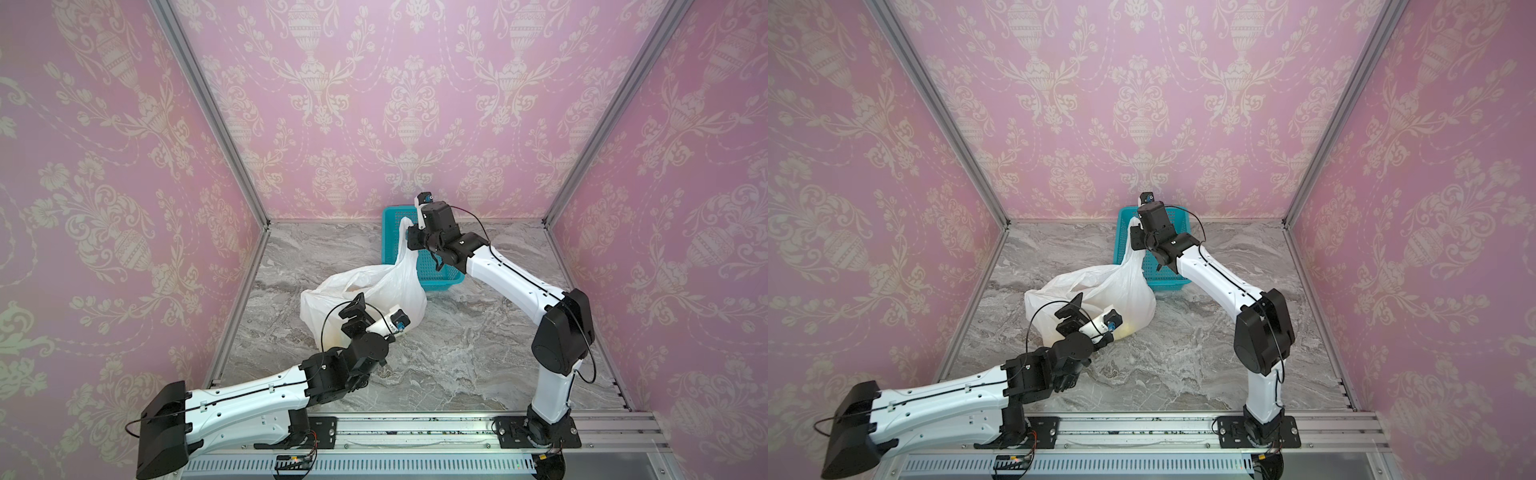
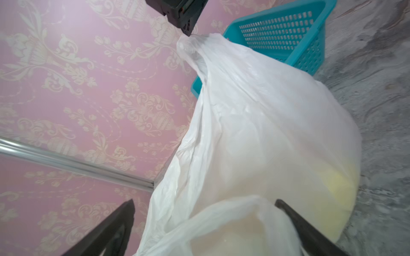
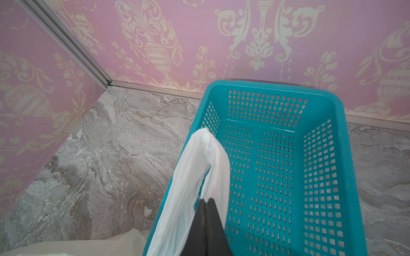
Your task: Untie the knot of the plastic bag and take out the fruit
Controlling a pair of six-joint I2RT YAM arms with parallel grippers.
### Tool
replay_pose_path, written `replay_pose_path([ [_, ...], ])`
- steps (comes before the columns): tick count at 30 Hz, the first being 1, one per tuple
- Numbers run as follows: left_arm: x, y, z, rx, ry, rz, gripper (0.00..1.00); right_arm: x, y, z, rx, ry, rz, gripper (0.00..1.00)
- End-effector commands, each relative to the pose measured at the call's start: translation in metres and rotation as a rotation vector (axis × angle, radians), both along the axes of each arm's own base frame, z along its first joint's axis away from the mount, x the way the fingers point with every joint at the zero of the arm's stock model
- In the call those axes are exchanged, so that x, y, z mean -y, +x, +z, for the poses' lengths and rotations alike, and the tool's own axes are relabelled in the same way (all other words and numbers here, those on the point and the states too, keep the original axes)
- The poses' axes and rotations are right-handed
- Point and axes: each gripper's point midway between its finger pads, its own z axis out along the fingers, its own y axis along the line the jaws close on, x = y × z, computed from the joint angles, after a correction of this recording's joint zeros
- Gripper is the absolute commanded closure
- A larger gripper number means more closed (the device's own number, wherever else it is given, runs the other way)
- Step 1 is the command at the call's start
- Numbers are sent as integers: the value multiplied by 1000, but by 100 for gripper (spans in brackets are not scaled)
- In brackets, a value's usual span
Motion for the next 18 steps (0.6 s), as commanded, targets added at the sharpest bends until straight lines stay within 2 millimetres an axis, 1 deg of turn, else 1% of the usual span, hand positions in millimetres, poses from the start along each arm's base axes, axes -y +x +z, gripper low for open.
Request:
replay_pose_path([
  [1,-31,7,16,96,-10,179,3,5,-10,11,25,35,13,100],
  [2,-33,7,17,90,-36,178,11,5,-12,11,26,46,17,100],
  [3,-35,7,20,73,-85,163,24,7,-16,10,27,58,17,100],
  [4,-36,8,25,49,-154,148,53,8,-20,9,30,72,19,100],
  [5,-42,10,32,37,-232,154,71,9,-23,10,35,84,19,100],
  [6,-51,13,40,27,-311,165,85,10,-27,11,41,99,24,100],
  [7,-60,15,48,20,-390,176,95,11,-30,13,47,114,27,100],
  [8,-66,16,54,18,-437,179,100,11,-33,15,51,124,31,100],
  [10,-72,17,66,33,-494,177,100,12,-41,20,61,147,42,100],
  [13,-63,19,73,15,-504,133,100,12,-52,28,84,178,55,100],
  [14,-62,20,76,11,-514,133,100,12,-54,30,93,184,56,100],
  [15,-63,23,74,0,-518,141,100,12,-57,33,103,190,55,100],
  [16,-65,25,86,11,-549,143,100,12,-59,36,110,197,58,100],
  [18,-68,31,94,8,-585,148,100,11,-61,39,116,211,59,100],
])
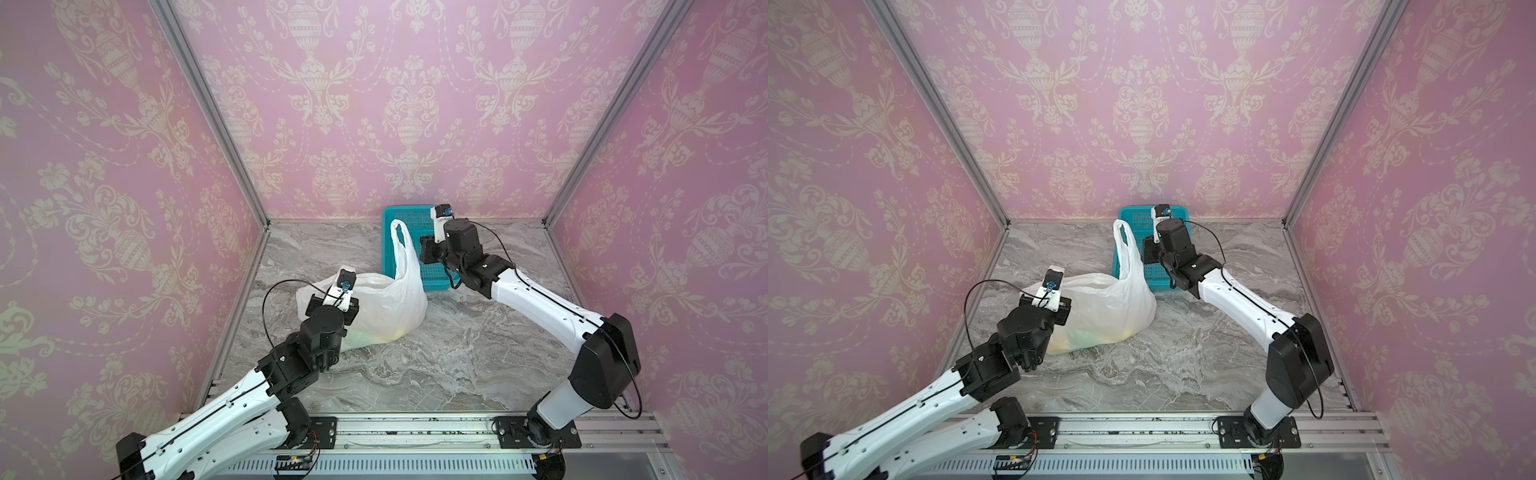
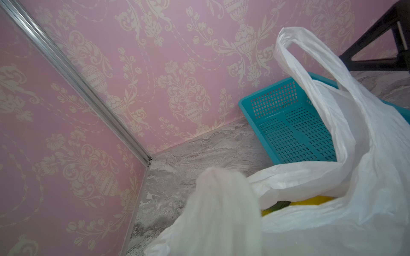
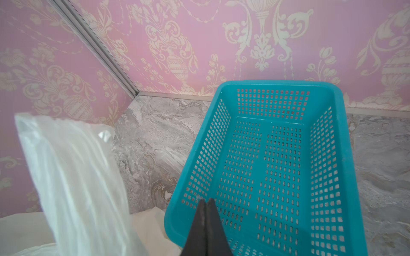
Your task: Untie the knot of the plastic bag and take out the fruit
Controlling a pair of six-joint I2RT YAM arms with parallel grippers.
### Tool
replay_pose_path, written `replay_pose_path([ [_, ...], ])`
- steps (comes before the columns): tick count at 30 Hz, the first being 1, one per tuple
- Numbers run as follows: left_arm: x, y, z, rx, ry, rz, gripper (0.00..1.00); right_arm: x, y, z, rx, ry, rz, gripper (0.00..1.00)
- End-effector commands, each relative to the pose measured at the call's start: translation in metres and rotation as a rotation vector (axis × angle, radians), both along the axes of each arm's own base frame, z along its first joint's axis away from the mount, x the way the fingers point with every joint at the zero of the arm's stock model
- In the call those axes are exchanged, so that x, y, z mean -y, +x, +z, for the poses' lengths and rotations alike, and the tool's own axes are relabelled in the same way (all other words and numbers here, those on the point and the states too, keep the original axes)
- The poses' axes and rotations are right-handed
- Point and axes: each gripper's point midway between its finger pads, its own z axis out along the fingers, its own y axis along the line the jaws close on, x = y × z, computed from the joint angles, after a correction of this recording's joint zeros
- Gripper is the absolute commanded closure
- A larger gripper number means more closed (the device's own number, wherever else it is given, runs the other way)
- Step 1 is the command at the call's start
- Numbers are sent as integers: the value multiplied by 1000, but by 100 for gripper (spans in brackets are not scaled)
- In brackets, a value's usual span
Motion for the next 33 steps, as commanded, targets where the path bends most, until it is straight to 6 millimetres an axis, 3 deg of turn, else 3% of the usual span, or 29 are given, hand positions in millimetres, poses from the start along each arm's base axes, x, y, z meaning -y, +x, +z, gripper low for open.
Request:
replay_pose_path([
  [1,0,8,11,-23,-98,-29,100,-6,-5,16,37,65,12,100],
  [5,-12,22,32,-33,-178,-20,100,-7,-2,22,44,60,7,100],
  [13,-12,56,64,-40,-279,-58,100,-20,18,38,51,53,7,100],
  [20,-21,82,115,-3,-292,-59,100,-41,33,86,117,78,40,100],
  [24,-27,80,146,32,-283,-61,100,-50,33,112,152,70,55,100],
  [29,-33,59,143,20,-296,-69,100,-51,23,116,169,74,68,100],
  [33,-43,39,102,-34,-310,-36,100,-47,10,95,155,94,77,100],
])
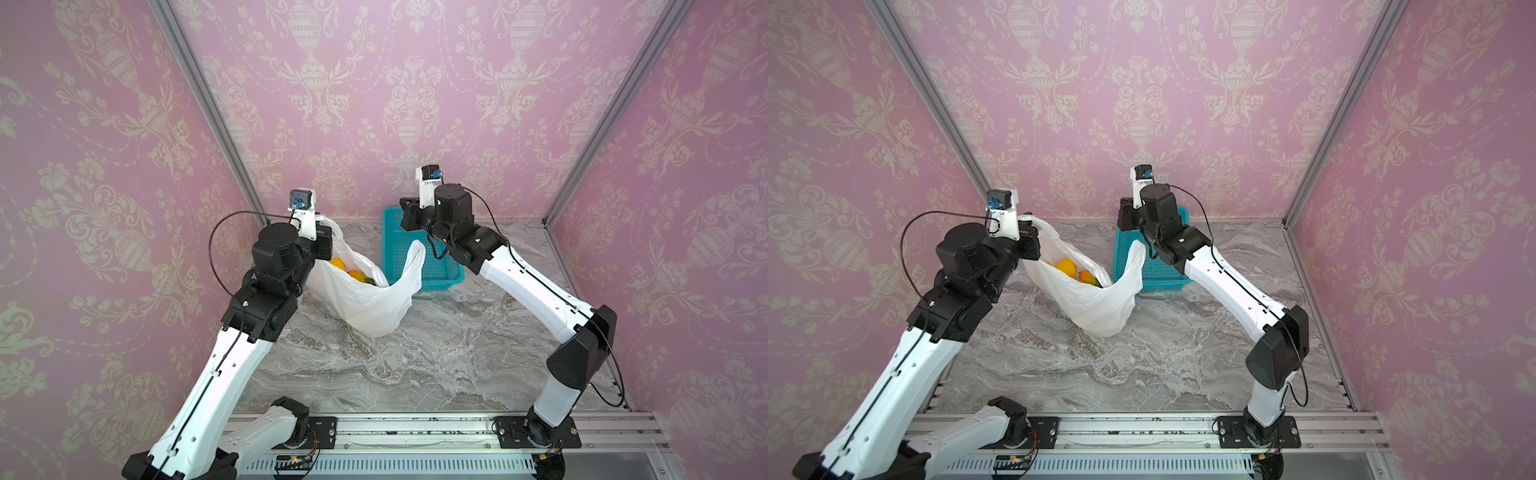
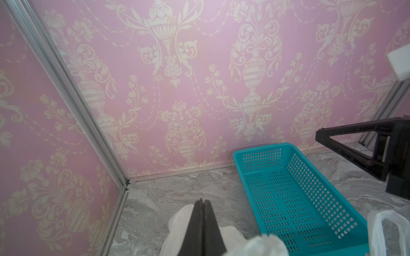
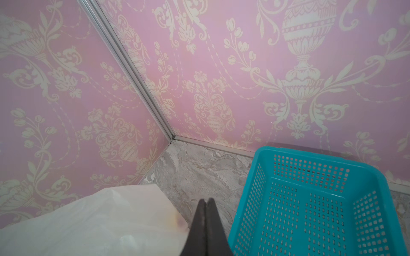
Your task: Untie the knot of the plastic bag and take out the fruit
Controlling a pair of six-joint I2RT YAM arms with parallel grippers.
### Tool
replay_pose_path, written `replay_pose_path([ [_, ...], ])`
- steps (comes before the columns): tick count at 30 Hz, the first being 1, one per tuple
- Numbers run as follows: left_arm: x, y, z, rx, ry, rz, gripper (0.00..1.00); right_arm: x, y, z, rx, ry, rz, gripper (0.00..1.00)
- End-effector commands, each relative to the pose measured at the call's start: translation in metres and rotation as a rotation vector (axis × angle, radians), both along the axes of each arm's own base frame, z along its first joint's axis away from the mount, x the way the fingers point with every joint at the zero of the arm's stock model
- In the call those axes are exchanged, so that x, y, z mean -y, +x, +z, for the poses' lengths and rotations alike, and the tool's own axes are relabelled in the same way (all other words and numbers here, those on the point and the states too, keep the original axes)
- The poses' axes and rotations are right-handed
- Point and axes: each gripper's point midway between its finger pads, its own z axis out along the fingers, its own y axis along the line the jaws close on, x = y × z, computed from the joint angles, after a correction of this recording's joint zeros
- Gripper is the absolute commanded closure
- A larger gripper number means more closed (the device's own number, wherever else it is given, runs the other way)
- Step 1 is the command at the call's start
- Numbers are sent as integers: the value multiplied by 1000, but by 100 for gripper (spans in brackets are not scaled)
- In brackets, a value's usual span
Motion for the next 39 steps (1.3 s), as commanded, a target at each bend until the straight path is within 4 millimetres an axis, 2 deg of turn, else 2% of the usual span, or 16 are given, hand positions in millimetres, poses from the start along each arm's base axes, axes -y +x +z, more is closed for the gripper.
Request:
replay_pose_path([
  [1,-3,-18,-44,-88,-24,-10,100,3,-13,-16,-10,3,15,100],
  [5,9,-32,-109,-203,-88,-46,100,10,-27,-51,-59,22,13,100],
  [8,19,-39,-141,-261,-102,-72,99,16,-39,-71,-88,40,12,100],
  [10,23,-41,-153,-306,-93,-78,97,17,-48,-79,-100,45,15,100],
  [13,24,-42,-157,-352,-65,-71,88,22,-61,-80,-100,46,10,100],
  [14,24,-43,-153,-354,-62,-75,75,24,-65,-80,-99,48,7,90],
  [16,28,-46,-144,-339,-64,-107,36,28,-73,-74,-85,59,8,67],
  [17,29,-48,-135,-318,-67,-124,24,33,-79,-82,-94,48,4,54],
  [20,17,-57,-99,-245,-52,-104,8,43,-96,-73,-71,50,11,38],
  [22,3,-61,-68,-184,-32,-53,2,46,-111,-66,-56,46,36,35],
  [24,-8,-65,-42,-138,-17,-14,1,42,-132,-58,-34,34,85,34],
  [27,-14,-67,-10,-88,-15,9,1,17,-172,-52,25,-8,227,34],
  [30,-4,-64,9,-71,18,-45,1,-8,-204,-51,86,-83,375,37],
  [32,-4,-57,18,-71,75,-35,1,-18,-214,-58,78,-128,421,31],
  [36,-22,-34,32,-75,197,82,1,-45,-225,-75,60,-183,477,16],
  [39,-35,-14,33,-129,257,132,1,-67,-220,-76,67,-271,471,10],
])
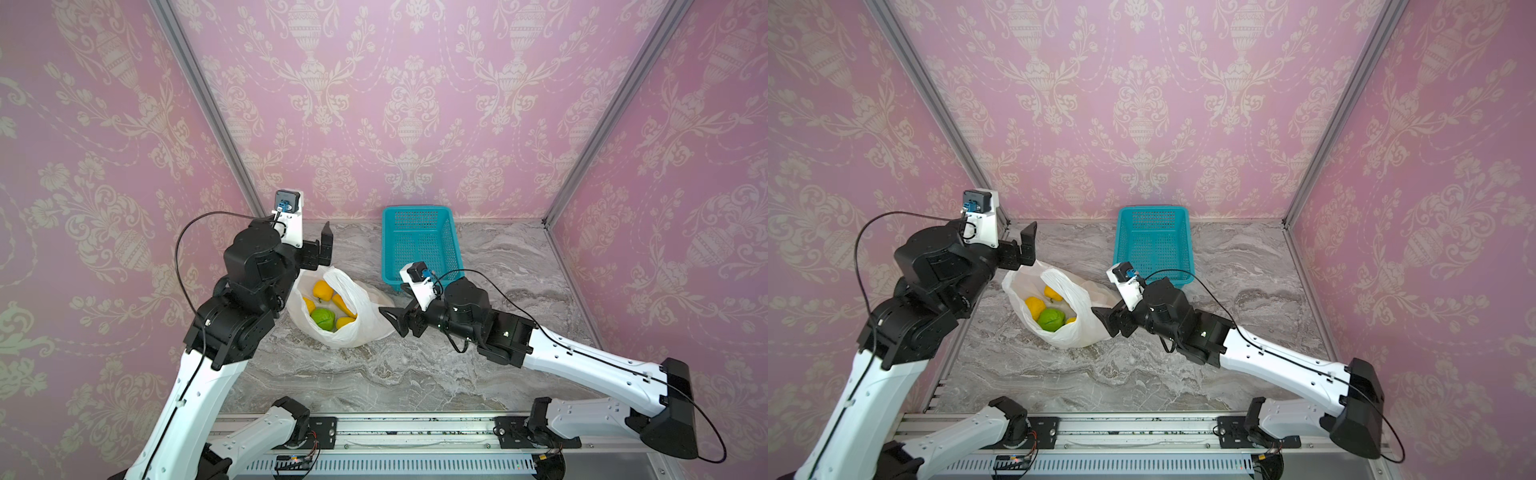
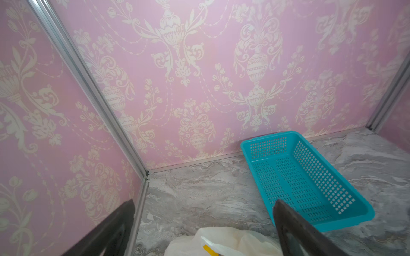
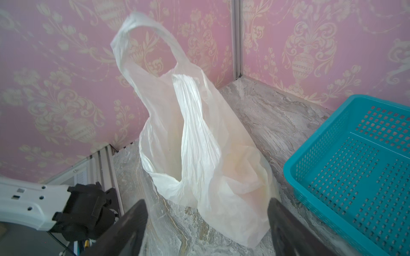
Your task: Untie the knot of the plastic bag and take out the fruit
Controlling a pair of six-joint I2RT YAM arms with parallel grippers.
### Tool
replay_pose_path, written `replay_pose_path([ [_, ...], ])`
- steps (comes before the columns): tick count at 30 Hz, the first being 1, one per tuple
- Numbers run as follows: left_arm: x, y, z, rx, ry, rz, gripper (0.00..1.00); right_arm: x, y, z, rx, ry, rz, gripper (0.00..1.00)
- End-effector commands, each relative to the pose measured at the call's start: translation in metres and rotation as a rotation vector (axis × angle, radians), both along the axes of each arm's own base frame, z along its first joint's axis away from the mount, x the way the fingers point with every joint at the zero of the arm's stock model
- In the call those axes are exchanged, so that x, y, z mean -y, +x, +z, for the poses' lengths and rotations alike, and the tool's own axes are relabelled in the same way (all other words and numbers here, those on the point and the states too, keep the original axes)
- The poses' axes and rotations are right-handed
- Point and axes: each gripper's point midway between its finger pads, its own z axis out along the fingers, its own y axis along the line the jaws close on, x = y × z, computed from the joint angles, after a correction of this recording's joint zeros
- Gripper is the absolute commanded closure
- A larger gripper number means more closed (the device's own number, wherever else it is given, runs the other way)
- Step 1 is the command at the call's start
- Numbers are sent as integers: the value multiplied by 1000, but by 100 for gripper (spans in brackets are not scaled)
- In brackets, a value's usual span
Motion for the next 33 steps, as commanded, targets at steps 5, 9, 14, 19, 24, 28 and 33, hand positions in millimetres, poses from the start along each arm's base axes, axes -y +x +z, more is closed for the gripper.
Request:
replay_pose_path([
  [5,-36,41,-20,-180,138,65,2,-48,33,-6,43,-178,-50,7],
  [9,-26,56,-30,-201,176,-3,4,-79,60,-20,9,-221,-80,12],
  [14,-19,69,-34,-186,221,-61,10,-91,86,-29,-58,-204,-118,51],
  [19,2,67,-25,-96,270,-199,15,-67,94,-21,-44,-129,-222,93],
  [24,36,52,-58,-64,453,-458,20,-17,92,-11,-50,90,-357,98],
  [28,48,42,-95,-55,606,-587,17,1,78,-21,-84,169,-359,100],
  [33,51,32,-137,-180,711,-703,20,7,73,-25,-105,219,-370,100],
])
